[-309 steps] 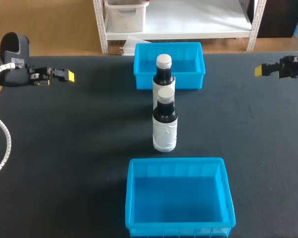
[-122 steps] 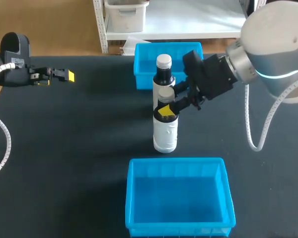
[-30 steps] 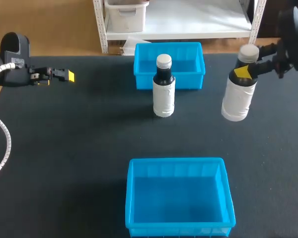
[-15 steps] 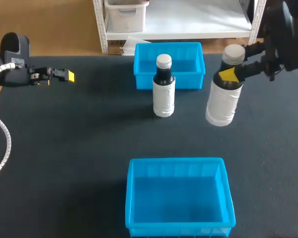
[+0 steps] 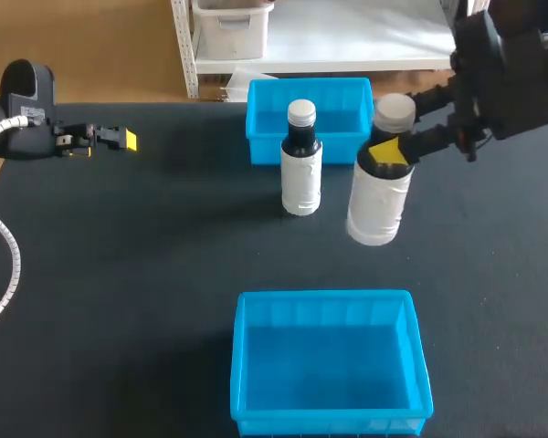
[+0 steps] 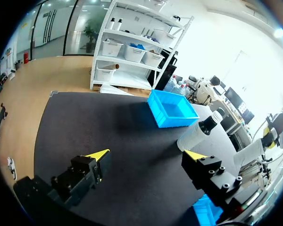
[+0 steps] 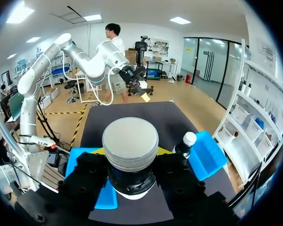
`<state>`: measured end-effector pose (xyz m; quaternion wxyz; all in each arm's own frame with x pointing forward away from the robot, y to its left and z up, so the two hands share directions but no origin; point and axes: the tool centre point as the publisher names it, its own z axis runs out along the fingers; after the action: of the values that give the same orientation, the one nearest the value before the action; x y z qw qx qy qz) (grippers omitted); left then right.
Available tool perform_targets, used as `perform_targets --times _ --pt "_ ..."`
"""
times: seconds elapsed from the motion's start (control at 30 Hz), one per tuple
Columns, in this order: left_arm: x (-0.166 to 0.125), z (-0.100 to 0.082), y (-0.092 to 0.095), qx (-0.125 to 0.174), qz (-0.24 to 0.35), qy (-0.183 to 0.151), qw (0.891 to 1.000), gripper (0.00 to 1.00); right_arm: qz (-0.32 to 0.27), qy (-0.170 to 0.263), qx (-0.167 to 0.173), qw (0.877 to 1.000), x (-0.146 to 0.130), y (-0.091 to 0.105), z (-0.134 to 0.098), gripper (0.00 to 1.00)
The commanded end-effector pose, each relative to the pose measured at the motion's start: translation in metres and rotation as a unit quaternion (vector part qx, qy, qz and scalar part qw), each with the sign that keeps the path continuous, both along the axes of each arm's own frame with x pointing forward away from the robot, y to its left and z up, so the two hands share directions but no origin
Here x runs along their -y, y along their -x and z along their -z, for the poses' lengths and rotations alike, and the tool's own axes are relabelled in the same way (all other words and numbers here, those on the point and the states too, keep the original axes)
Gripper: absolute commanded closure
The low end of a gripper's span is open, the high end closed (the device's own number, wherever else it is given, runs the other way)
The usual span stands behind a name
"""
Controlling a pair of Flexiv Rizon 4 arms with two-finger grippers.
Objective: Pick up the bottle, and place it in the far bin if it is heavy, or in the near bin if it is light.
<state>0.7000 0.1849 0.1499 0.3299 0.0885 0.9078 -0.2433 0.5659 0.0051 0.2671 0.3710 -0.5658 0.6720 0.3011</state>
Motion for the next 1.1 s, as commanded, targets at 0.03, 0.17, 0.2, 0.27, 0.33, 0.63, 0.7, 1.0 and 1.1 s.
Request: perform_targets --times 0.03,0.17,0.2,0.27,0.33,0.63,0.7,1.0,1.1 --pt "0.000 0.000 0.000 0.000 0.000 0.000 1.000 0.00 -0.009 -0.002 -0.001 1.000 -0.008 -0.002 -0.003 1.00" --pt "0.000 0.000 0.000 0.000 0.000 0.000 1.000 0.00 -0.015 -0.004 -0.002 1.000 -0.012 -0.001 -0.005 1.00" --pt "0.000 0.000 0.000 0.000 0.000 0.000 1.000 0.00 -0.017 -0.004 -0.002 1.000 -0.013 -0.001 -0.005 1.00" --pt "0.000 0.000 0.000 0.000 0.000 0.000 1.000 0.00 -0.017 -0.003 -0.002 1.000 -0.014 -0.005 -0.005 1.00" --pt "0.000 0.000 0.000 0.000 0.000 0.000 1.000 0.00 -0.017 -0.003 -0.002 1.000 -0.013 -0.010 -0.007 1.00" --pt "0.000 0.000 0.000 0.000 0.000 0.000 1.000 0.00 -0.021 0.008 -0.002 1.000 -0.005 -0.046 -0.015 1.00" --pt "0.000 0.000 0.000 0.000 0.000 0.000 1.000 0.00 -0.021 0.011 -0.002 1.000 0.000 -0.060 -0.016 1.00" --pt "0.000 0.000 0.000 0.000 0.000 0.000 1.000 0.00 -0.011 0.010 0.001 1.000 0.022 -0.121 -0.019 1.00" --pt "0.000 0.000 0.000 0.000 0.000 0.000 1.000 0.00 -0.012 0.010 0.000 1.000 0.027 -0.143 -0.017 1.00"
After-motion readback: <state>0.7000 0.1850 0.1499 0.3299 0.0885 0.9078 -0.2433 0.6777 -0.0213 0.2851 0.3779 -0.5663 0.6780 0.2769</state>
